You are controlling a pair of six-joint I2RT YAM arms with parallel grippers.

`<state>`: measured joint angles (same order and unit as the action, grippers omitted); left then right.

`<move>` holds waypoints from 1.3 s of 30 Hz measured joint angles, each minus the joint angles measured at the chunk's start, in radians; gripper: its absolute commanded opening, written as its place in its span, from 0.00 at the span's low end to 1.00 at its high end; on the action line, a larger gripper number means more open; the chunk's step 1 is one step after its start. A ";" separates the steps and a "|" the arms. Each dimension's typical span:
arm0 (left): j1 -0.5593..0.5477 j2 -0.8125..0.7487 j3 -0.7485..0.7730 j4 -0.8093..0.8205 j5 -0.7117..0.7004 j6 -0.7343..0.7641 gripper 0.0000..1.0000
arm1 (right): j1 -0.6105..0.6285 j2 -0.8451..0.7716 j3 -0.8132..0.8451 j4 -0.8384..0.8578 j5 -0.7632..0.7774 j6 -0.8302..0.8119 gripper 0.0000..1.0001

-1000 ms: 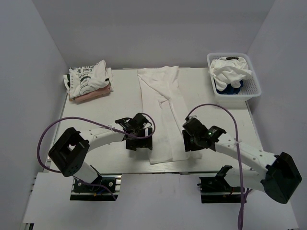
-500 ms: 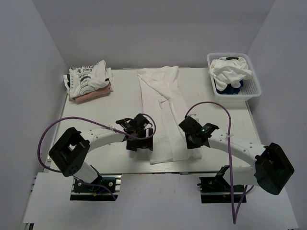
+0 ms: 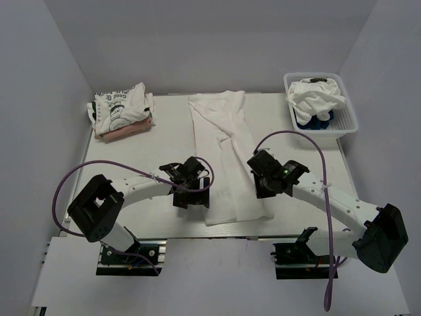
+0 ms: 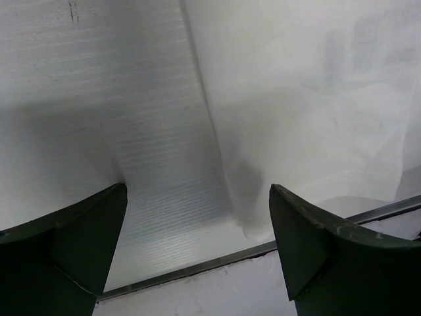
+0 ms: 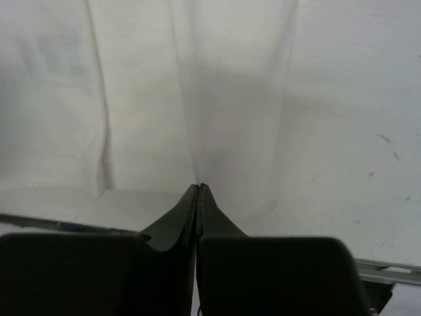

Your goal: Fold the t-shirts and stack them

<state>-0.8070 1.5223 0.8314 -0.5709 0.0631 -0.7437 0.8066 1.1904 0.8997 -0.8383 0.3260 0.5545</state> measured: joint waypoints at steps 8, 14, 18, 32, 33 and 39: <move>0.000 0.002 0.002 -0.003 0.000 0.002 0.99 | 0.008 0.002 -0.022 0.120 -0.238 -0.063 0.00; 0.000 0.002 0.002 -0.004 -0.001 0.003 0.99 | 0.018 0.071 -0.092 0.209 -0.316 -0.072 0.00; 0.000 0.002 0.003 -0.005 -0.002 0.002 0.99 | 0.024 0.166 -0.113 0.248 -0.327 -0.076 0.00; -0.004 -0.028 -0.014 -0.066 0.000 -0.021 0.99 | 0.034 0.229 -0.111 0.367 -0.408 -0.092 0.90; -0.008 -0.043 -0.026 -0.072 0.004 -0.026 0.99 | 0.033 0.189 -0.112 0.363 -0.407 -0.091 0.90; -0.074 -0.109 -0.067 -0.069 0.037 -0.080 0.99 | 0.010 -0.076 -0.146 0.328 -0.367 -0.055 0.90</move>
<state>-0.8814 1.4128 0.7647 -0.6395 0.1005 -0.8242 0.8165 1.1141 0.7540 -0.5106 -0.0406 0.4992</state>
